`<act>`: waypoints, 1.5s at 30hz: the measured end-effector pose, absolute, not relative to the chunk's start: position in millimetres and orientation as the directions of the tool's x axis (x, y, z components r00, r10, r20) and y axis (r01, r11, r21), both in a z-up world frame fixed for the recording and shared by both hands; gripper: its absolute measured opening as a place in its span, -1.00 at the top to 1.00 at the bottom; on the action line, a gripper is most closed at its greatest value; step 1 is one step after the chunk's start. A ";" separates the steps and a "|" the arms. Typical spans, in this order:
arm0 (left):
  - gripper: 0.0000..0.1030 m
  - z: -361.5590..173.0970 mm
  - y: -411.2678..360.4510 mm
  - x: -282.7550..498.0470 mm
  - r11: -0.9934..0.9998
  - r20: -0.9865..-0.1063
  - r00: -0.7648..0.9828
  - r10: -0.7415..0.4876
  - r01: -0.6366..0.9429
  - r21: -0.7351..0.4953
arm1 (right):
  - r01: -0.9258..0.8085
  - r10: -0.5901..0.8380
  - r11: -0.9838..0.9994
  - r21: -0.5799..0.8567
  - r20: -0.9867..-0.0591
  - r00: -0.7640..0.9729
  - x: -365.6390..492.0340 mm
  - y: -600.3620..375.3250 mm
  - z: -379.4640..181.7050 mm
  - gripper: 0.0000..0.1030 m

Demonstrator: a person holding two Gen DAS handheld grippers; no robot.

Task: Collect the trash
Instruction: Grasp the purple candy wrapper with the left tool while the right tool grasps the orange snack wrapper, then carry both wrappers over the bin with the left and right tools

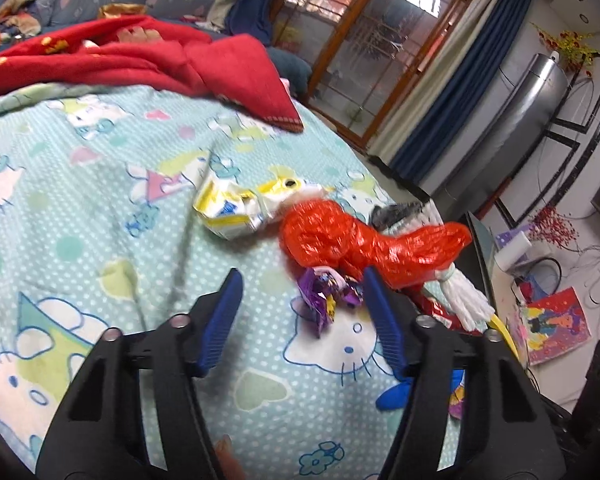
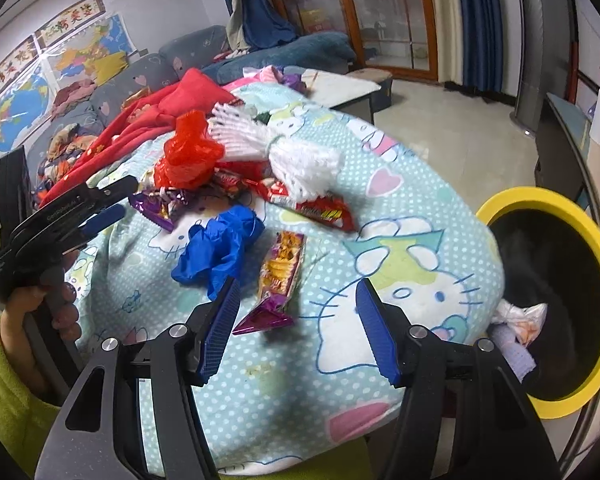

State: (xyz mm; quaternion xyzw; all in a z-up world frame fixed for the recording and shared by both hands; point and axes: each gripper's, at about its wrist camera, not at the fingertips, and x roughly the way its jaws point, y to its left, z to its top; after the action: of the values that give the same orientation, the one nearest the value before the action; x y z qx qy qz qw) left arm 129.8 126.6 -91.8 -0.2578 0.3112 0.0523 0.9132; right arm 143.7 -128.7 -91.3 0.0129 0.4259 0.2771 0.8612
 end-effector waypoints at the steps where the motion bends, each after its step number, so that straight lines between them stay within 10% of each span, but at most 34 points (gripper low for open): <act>1: 0.09 -94.4 125.8 131.9 0.861 -0.601 0.795 -0.081 -0.248 -0.444 | -0.471 0.490 0.843 0.258 -0.730 0.477 143.6 -127.2 -92.9 -0.12; 19: 0.78 -109.4 120.4 146.0 0.856 -0.626 0.763 -0.163 -0.206 -0.475 | -0.515 0.526 0.806 0.292 -0.753 0.395 142.7 -118.3 -107.5 0.52; 45: 0.81 -55.5 63.5 103.4 0.908 -0.561 0.788 -0.254 -0.007 -0.420 | -0.492 0.549 0.815 0.307 -0.683 0.482 137.1 -159.3 -66.8 0.58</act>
State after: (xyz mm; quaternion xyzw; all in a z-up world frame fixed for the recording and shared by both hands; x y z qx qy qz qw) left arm 103.4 63.5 -55.5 -0.2044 0.3187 -0.0668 0.9231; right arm 137.1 -159.3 -66.8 0.0345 0.4091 0.3024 0.8602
